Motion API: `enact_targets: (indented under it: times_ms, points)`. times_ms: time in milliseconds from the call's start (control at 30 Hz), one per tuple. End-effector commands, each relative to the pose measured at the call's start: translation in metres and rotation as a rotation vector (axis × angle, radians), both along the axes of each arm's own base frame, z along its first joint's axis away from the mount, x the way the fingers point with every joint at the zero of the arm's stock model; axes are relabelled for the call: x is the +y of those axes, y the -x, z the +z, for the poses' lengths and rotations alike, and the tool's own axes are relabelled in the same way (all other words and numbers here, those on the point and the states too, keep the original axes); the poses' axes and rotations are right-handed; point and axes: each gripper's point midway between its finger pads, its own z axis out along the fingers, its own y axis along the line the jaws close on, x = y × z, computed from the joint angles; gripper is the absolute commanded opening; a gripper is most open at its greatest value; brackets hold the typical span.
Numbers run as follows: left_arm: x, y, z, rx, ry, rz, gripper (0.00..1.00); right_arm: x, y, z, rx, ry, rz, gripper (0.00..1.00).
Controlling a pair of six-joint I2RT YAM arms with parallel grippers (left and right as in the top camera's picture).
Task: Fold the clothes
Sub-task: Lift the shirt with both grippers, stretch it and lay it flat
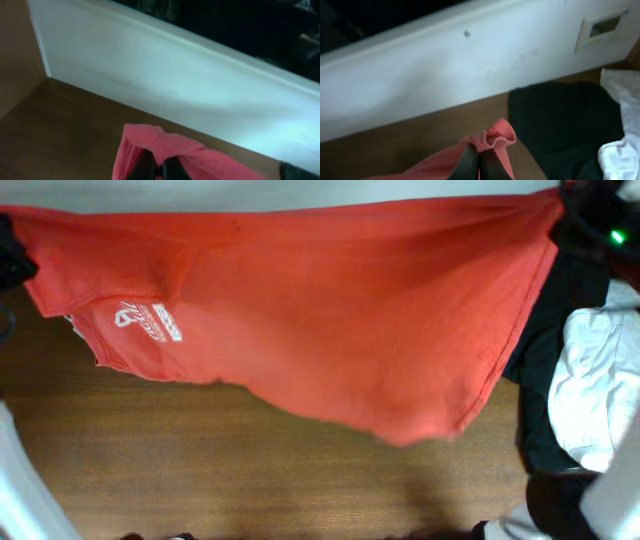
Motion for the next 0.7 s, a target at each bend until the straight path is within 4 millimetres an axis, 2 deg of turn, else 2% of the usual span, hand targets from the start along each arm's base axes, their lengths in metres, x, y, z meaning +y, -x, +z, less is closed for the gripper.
enact_targets:
  times_ms: [0,100,200,267,300,333,400,433,500,533,600,633,667]
  points:
    - [-0.006,-0.055,-0.039,0.074,-0.024,-0.075,0.0,-0.014,-0.056,-0.047,0.096,0.024,-0.037,0.04]
    - [-0.016,-0.1,-0.06,0.072,-0.055,-0.129,0.0,-0.016,-0.103,-0.075,0.103,0.021,-0.033,0.04]
    - [-0.023,-0.145,-0.073,0.016,-0.075,-0.163,0.01,-0.009,-0.144,-0.091,0.06,-0.006,-0.005,0.04]
    - [-0.027,-0.167,-0.073,-0.039,-0.091,-0.176,0.01,-0.01,-0.158,-0.088,0.015,-0.056,-0.033,0.04]
    - [-0.028,-0.176,-0.068,-0.079,-0.094,-0.178,0.0,-0.01,-0.164,-0.079,-0.027,-0.089,-0.05,0.04]
    - [-0.03,-0.184,-0.055,-0.146,-0.089,-0.172,0.01,-0.009,-0.167,-0.065,-0.082,-0.109,-0.053,0.04]
    - [-0.028,-0.188,-0.026,-0.261,-0.072,-0.153,0.0,-0.008,-0.167,-0.029,-0.205,-0.113,-0.038,0.04]
    - [-0.027,-0.186,0.003,-0.357,-0.057,-0.141,0.01,-0.008,-0.162,-0.004,-0.279,-0.109,-0.037,0.04]
    - [-0.027,-0.174,0.049,-0.481,-0.046,-0.134,0.01,-0.017,-0.145,0.027,-0.356,-0.095,-0.07,0.04]
    - [-0.026,-0.167,0.064,-0.512,-0.054,-0.132,0.0,-0.025,-0.135,0.039,-0.377,-0.083,-0.102,0.04]
    - [-0.031,-0.153,0.082,-0.51,-0.054,-0.142,0.0,-0.034,-0.119,0.047,-0.376,-0.052,-0.124,0.04]
    - [-0.033,-0.148,0.08,-0.474,-0.048,-0.149,0.01,-0.037,-0.114,0.043,-0.351,-0.035,-0.127,0.04]
    - [-0.037,-0.143,0.071,-0.416,-0.03,-0.162,0.01,-0.039,-0.108,0.031,-0.293,-0.022,-0.131,0.04]
